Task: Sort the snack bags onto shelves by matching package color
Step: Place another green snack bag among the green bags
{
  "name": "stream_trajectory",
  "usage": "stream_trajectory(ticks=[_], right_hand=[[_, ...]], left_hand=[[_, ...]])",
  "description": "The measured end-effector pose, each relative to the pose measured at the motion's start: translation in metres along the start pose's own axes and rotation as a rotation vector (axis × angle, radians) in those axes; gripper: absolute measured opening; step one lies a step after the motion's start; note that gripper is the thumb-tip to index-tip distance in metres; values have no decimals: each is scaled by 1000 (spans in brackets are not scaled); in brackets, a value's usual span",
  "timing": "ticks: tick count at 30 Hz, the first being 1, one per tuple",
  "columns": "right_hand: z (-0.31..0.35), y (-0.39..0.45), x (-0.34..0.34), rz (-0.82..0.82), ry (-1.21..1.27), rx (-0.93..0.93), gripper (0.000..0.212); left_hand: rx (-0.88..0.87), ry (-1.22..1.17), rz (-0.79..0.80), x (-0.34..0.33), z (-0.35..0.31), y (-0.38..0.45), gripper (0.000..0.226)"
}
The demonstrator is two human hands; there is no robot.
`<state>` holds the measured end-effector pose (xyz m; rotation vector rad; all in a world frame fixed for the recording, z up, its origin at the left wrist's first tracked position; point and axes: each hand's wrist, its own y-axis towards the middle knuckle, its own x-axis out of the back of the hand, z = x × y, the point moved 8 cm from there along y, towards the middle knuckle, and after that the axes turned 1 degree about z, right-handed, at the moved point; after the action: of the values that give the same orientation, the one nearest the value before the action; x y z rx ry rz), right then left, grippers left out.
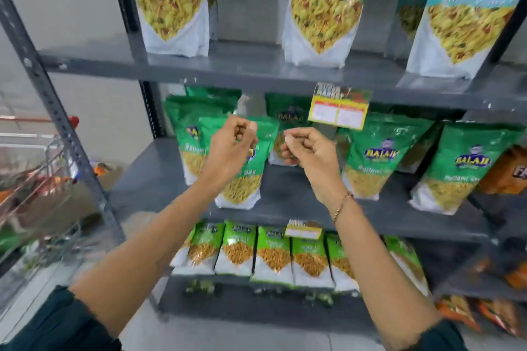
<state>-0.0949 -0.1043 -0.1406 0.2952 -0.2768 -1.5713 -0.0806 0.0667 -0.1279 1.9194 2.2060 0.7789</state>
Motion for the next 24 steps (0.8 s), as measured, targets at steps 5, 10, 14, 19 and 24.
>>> stream_trajectory(ticks=[5,10,14,19,24], right_hand=[[-116,-25,-6,48,-21,-280,15],[-196,-19,-4,18,-210,-425,19],[-229,7,-13,76,-337,-436,41],[-248,33,-38,246,-372,-423,87],[-256,48,-35,225,-265,-375,63]], left_hand=[[237,110,68,5,93,-32,20],[549,188,111,12,190,-35,57],[577,243,186,9,218,-21,90],[574,344,337,-8,238,-9,79],[563,366,122,-6,246,-6,65]])
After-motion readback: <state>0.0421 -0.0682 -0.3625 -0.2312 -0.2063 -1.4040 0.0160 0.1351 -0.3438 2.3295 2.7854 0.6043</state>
